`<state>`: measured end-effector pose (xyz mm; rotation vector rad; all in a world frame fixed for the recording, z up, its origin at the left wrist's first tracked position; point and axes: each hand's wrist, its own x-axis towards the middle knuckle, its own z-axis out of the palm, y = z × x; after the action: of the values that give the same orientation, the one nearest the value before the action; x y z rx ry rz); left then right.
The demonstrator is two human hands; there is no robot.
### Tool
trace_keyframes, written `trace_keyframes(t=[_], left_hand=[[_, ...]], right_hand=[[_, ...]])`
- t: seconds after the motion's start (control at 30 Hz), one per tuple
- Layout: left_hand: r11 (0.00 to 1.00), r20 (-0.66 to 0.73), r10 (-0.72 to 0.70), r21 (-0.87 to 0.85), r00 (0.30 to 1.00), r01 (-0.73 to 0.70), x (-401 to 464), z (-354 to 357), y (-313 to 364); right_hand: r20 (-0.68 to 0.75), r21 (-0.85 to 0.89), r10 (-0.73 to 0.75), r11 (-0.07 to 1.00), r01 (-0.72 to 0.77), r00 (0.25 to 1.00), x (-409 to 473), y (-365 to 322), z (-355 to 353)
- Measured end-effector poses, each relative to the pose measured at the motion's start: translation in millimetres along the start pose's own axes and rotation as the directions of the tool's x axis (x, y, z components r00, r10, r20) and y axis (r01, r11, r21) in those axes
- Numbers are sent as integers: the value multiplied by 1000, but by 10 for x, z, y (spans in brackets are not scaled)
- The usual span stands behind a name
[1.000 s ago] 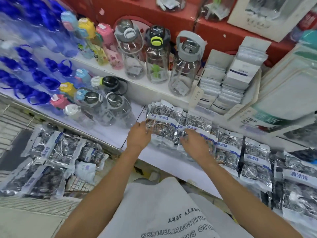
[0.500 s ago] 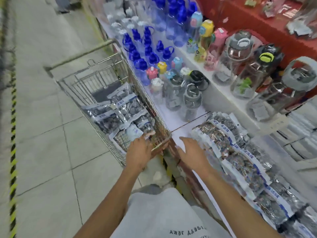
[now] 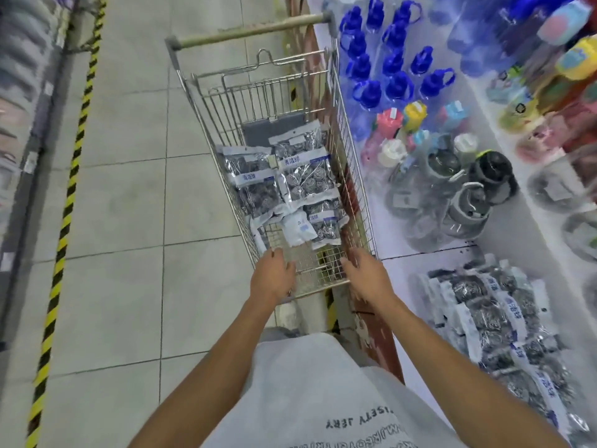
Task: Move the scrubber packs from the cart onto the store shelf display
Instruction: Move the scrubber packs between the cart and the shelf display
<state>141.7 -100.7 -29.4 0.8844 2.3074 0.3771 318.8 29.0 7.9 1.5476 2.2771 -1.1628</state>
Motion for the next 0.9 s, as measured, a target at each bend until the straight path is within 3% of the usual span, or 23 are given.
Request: trace_keyframes(t=[0.33,0.63,0.9], left_hand=[[978,233,-168,-85,958,192,1208,415,-6],[932,295,-307,-101,905,349,2470,1254,-137],[810,311,-489,-184,815,556,3412,1959,-391]], right_hand=[[143,180,257,943,-281,956,1354,-32,216],[178,213,378,886,-411,908,2815,482,879],[228,357,479,769,-530,848,3448,870,1457]])
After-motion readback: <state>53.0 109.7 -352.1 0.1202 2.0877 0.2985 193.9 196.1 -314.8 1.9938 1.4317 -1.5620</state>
